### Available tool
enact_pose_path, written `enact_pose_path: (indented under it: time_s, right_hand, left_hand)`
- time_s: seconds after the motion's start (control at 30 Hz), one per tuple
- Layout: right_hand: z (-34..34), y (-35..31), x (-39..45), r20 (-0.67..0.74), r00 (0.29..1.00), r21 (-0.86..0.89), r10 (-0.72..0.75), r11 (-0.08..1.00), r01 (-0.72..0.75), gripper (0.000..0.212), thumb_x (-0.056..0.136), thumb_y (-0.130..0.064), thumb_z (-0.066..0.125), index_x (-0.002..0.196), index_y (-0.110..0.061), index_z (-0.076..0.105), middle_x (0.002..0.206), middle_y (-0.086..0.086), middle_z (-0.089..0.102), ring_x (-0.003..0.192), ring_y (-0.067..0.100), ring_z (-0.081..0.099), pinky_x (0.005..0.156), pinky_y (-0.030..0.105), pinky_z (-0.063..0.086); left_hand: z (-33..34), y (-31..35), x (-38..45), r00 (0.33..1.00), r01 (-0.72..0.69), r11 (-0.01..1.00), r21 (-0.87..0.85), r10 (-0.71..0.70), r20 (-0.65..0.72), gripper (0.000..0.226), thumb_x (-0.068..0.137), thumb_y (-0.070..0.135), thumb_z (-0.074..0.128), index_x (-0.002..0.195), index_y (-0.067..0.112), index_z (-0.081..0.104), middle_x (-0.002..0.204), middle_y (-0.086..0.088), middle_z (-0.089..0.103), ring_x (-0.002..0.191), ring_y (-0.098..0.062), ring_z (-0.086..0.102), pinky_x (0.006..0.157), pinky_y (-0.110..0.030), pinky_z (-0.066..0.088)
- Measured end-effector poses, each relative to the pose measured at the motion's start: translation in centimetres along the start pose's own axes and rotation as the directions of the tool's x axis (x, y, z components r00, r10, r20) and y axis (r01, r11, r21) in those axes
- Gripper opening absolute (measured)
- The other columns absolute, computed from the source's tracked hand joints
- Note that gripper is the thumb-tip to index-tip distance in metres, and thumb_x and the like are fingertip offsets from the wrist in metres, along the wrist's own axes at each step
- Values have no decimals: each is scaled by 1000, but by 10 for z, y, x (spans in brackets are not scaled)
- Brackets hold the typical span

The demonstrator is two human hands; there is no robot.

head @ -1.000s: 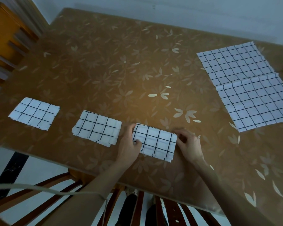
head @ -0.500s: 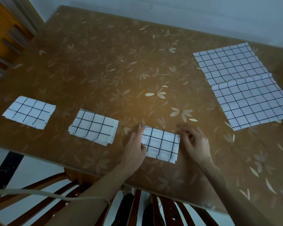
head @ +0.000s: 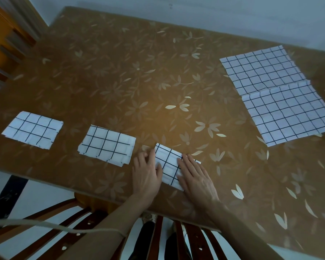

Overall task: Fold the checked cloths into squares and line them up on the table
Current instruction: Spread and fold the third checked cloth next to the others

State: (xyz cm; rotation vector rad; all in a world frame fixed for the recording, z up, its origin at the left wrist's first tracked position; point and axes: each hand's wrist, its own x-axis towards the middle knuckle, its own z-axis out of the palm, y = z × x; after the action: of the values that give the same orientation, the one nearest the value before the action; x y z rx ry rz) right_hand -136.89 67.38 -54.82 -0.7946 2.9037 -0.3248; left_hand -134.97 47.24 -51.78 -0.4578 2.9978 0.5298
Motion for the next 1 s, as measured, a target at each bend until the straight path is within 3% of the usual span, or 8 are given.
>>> enact_pose_path:
  time_s: [0.23, 0.3, 0.37, 0.43, 0.5, 0.67, 0.9, 1.0]
  right_hand:
    - [-14, 7, 10, 123, 991, -80, -57, 995, 67, 64, 108, -52, 29, 162, -18, 27, 170, 3, 23, 158, 21, 16, 125, 46, 28]
    - [-23, 12, 14, 113, 990, -79, -88, 992, 97, 63, 108, -53, 30, 161, -20, 30, 169, 1, 25, 158, 19, 17, 128, 44, 19]
    - [-29, 7, 17, 79, 993, -70, -90, 993, 96, 60, 109, -51, 30, 159, -18, 34, 168, 0, 29, 157, 17, 20, 128, 39, 15]
    - [-27, -5, 22, 49, 995, -68, -91, 993, 95, 58, 110, -45, 27, 158, -16, 38, 166, 1, 34, 156, 16, 25, 126, 41, 21]
    - [-20, -18, 28, 56, 994, -52, -95, 994, 98, 57, 110, -41, 24, 159, -13, 36, 166, 3, 34, 155, 18, 26, 126, 44, 27]
    - [-2, -30, 34, 142, 989, -1, -42, 999, 42, 62, 110, -43, 19, 163, -12, 23, 171, 5, 20, 158, 19, 14, 124, 48, 30]
    - [-12, 7, 9, 129, 989, 25, 71, 997, -75, 71, 107, -61, 16, 165, -22, 7, 172, -6, 0, 159, 8, -2, 129, 34, 7]
    - [-14, 27, -6, 142, 987, -25, 80, 997, -77, 72, 107, -63, 17, 165, -23, 2, 173, -6, -3, 158, 8, -7, 130, 38, 10]
  left_hand:
    - [-2, -2, 3, 993, -92, 994, -67, 96, 73, 48, 98, 25, 58, 143, 23, 41, 124, -5, 41, 104, -21, 53, 70, -31, 55]
    - [-3, -1, 2, 989, -138, 989, 50, 136, 50, 52, 96, 29, 58, 144, 22, 40, 128, -6, 46, 108, -23, 53, 80, -34, 53]
    - [-3, -2, 2, 979, -203, 967, 155, 202, 24, 63, 94, 32, 59, 151, 18, 37, 143, -9, 47, 127, -28, 48, 98, -40, 48]
    - [0, -3, 6, 947, -321, 928, 191, 318, 49, 74, 94, 29, 58, 159, 13, 27, 161, -11, 35, 148, -29, 32, 116, -46, 36]
    - [7, -4, 11, 906, -423, 879, 218, 405, 125, 75, 98, 29, 52, 162, 10, 17, 168, -11, 22, 157, -29, 15, 124, -49, 23]
    - [18, -10, 17, 891, -430, 859, 279, 355, 281, 83, 101, 46, 48, 163, 8, 8, 171, -13, 7, 158, -32, 2, 125, -52, 15]
    - [12, -9, 17, 900, -416, 878, 238, 359, 247, 77, 99, 36, 47, 162, 10, 13, 171, -10, 14, 157, -31, 10, 124, -52, 20]
    - [11, -11, 17, 900, -414, 884, 216, 361, 246, 77, 98, 34, 46, 163, 11, 11, 171, -8, 13, 158, -30, 8, 125, -50, 19]
